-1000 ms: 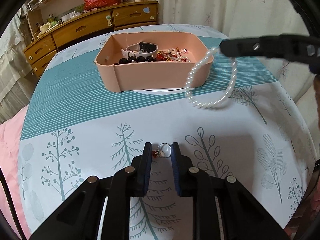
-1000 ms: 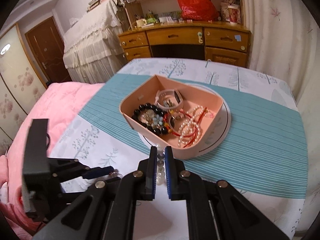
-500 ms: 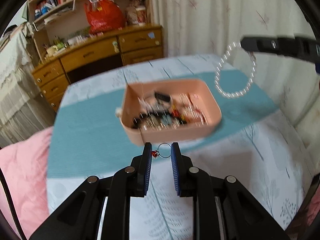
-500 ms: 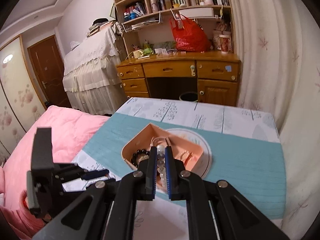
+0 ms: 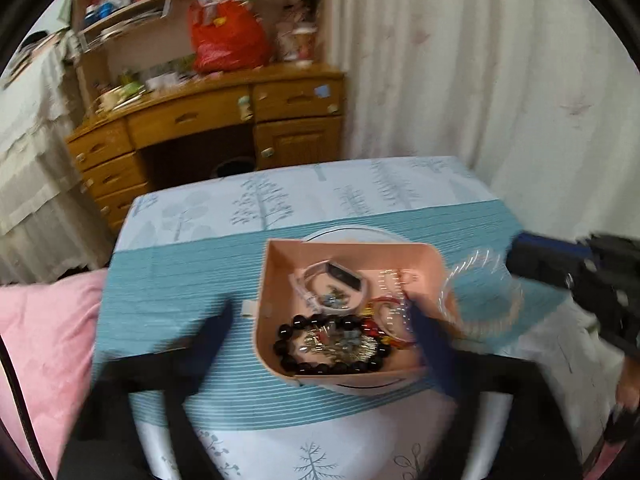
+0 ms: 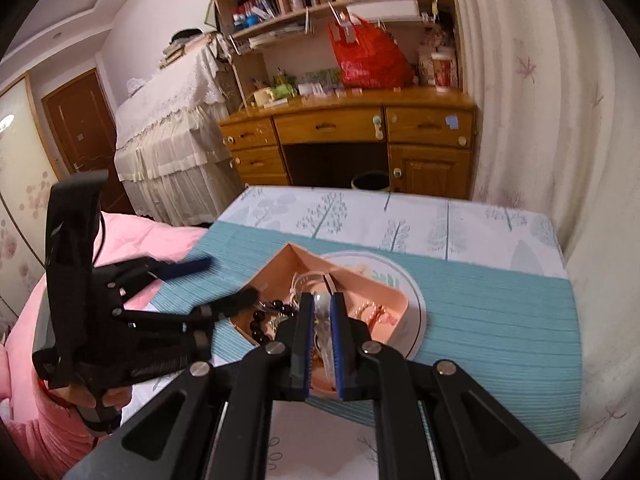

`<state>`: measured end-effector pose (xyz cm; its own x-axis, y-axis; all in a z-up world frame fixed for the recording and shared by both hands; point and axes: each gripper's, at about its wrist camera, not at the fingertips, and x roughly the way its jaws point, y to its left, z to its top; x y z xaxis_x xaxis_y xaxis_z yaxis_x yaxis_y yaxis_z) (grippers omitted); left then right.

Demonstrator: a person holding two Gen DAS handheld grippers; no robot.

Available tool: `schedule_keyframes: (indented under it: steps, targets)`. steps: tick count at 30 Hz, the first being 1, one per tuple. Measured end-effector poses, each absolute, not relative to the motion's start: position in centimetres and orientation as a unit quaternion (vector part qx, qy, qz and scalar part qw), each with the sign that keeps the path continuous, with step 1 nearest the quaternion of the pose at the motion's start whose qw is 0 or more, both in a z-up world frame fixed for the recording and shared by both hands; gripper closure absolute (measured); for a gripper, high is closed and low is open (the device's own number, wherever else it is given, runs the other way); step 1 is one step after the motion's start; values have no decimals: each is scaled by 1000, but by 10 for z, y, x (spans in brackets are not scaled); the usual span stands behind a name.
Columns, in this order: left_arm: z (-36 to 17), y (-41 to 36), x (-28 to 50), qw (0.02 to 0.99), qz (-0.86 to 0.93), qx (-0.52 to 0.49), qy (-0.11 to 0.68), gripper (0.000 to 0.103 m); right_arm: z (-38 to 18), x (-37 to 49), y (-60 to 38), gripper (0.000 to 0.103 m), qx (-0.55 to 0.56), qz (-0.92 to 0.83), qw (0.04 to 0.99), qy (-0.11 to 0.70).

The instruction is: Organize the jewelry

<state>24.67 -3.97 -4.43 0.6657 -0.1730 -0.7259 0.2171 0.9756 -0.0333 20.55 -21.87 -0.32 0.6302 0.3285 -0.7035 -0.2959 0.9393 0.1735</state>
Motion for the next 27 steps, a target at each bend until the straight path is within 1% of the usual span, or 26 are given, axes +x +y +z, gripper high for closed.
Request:
schedule_keyframes:
  steps: [1, 2, 4, 5, 7, 10, 13, 18, 22, 25, 27]
  targets:
    - [-44, -40, 247, 911, -103, 26, 398, 8, -7, 208, -220, 84, 25, 166, 899, 403]
    - [-45, -40, 247, 909, -102, 22, 404, 8, -9, 209, -222, 79, 31, 157, 897, 412]
    - [-44, -39, 247, 903, -92, 18, 419, 8, -13, 209, -228, 62, 46, 147, 895, 419]
    - [-44, -38, 246, 901, -83, 18, 425, 8, -14, 209, -231, 59, 56, 143, 893, 423]
    - [-43, -36, 243, 898, -63, 22, 435, 7, -15, 206, -236, 49, 71, 132, 889, 432]
    - [-41, -30, 237, 893, -40, 21, 449, 7, -14, 198, -240, 42, 79, 116, 886, 443]
    - [-36, -26, 227, 886, -49, -3, 461, 7, -9, 185, -242, 35, 82, 101, 886, 445]
    - [-25, -25, 197, 885, -81, -34, 457, 7, 3, 159, -238, 30, 72, 94, 887, 446]
    - [-16, -28, 166, 883, -81, -39, 460, 7, 14, 134, -236, 21, 91, 90, 887, 443]
    - [-10, -30, 141, 890, -57, -21, 452, 7, 17, 118, -235, 18, 116, 88, 883, 447]
    - [-6, -31, 129, 893, -38, -5, 447, 7, 20, 109, -230, 18, 106, 85, 882, 451]
